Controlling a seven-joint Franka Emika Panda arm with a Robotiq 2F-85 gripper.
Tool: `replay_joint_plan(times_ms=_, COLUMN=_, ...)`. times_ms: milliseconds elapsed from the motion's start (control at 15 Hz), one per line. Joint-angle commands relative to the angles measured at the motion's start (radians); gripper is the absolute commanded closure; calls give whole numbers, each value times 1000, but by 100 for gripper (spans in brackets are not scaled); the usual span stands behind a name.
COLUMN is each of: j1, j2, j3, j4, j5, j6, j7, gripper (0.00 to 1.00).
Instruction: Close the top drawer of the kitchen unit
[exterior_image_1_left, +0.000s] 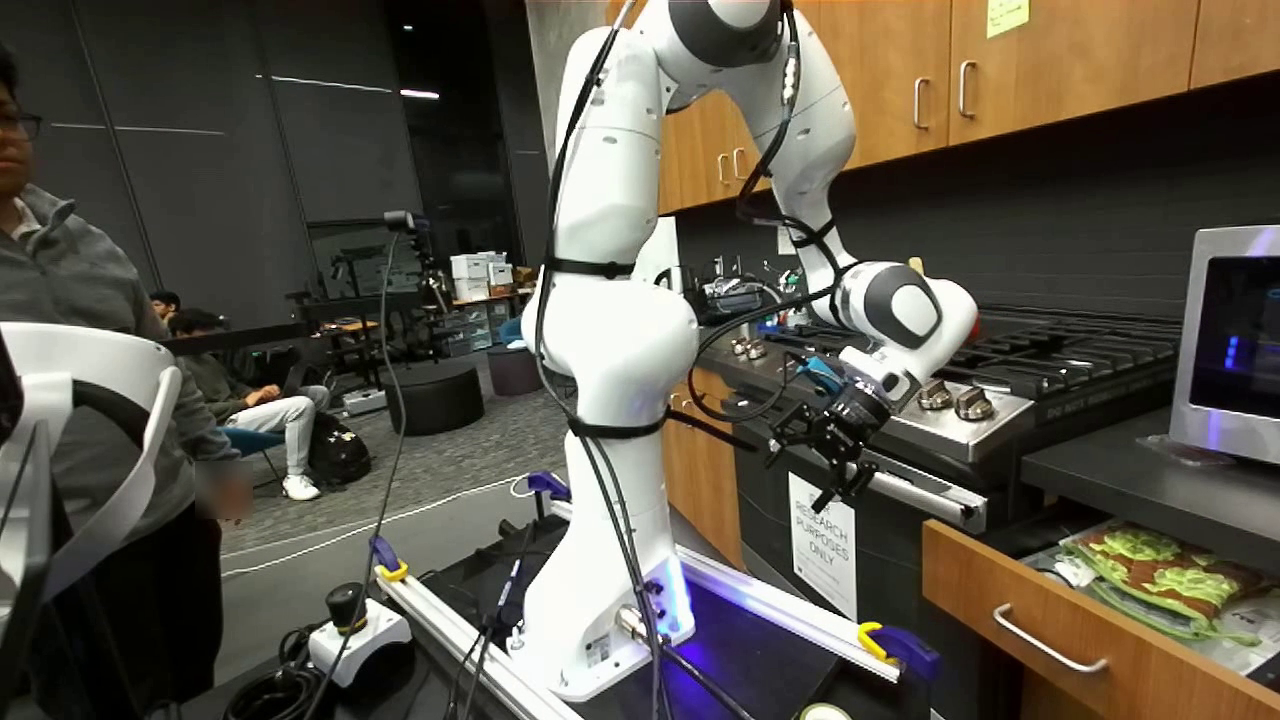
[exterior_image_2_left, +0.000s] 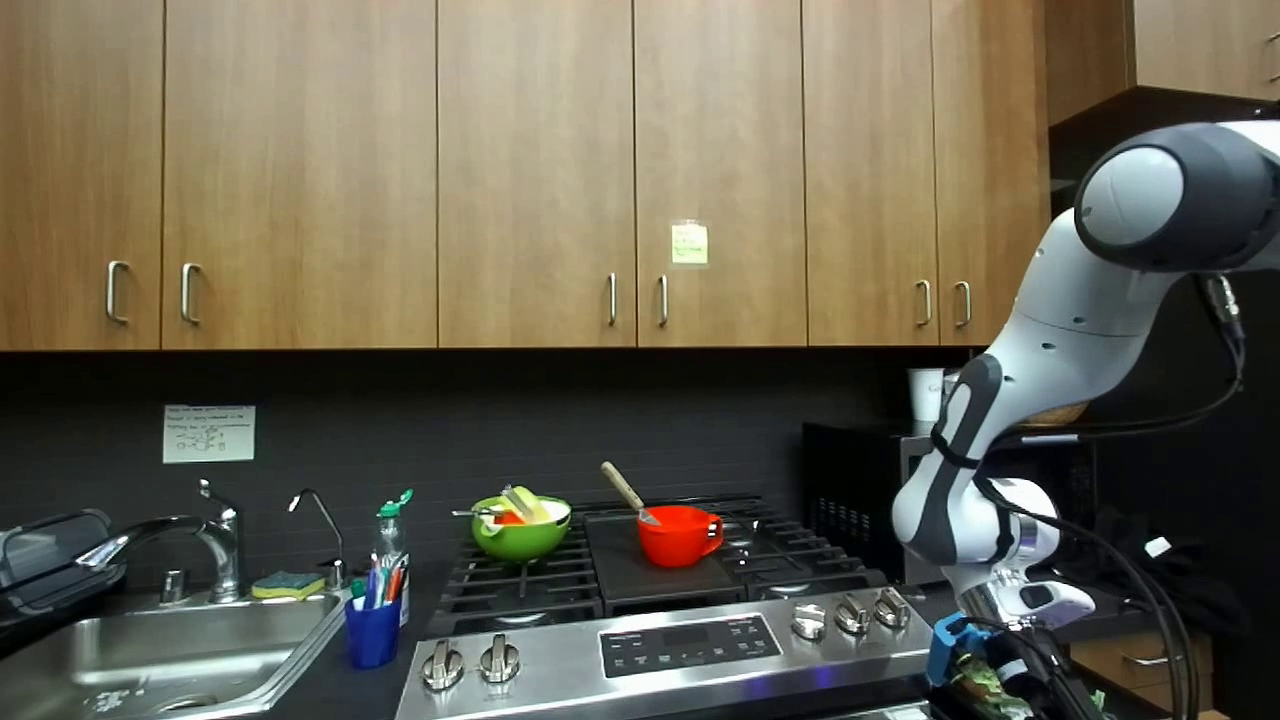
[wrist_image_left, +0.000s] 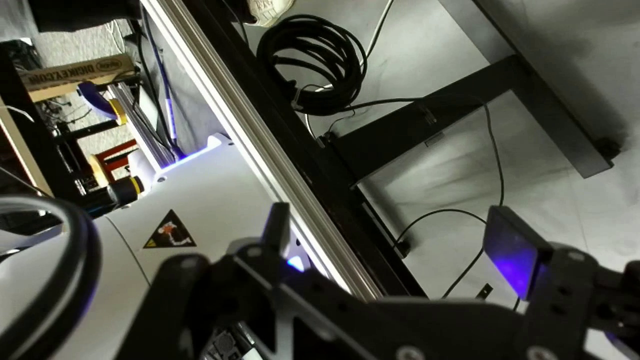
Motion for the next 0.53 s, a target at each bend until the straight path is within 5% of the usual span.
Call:
replay_joint_plan(times_ms=0, j1=-39, j2=36, j3=-35, j4=12, j5=-13, j6=34, j7=-22, gripper=0)
replay_joint_plan(times_ms=467, j1=-45, j2=103, j3=-45, j4=14, j5=-50, j6=155, j7=-118, gripper=0)
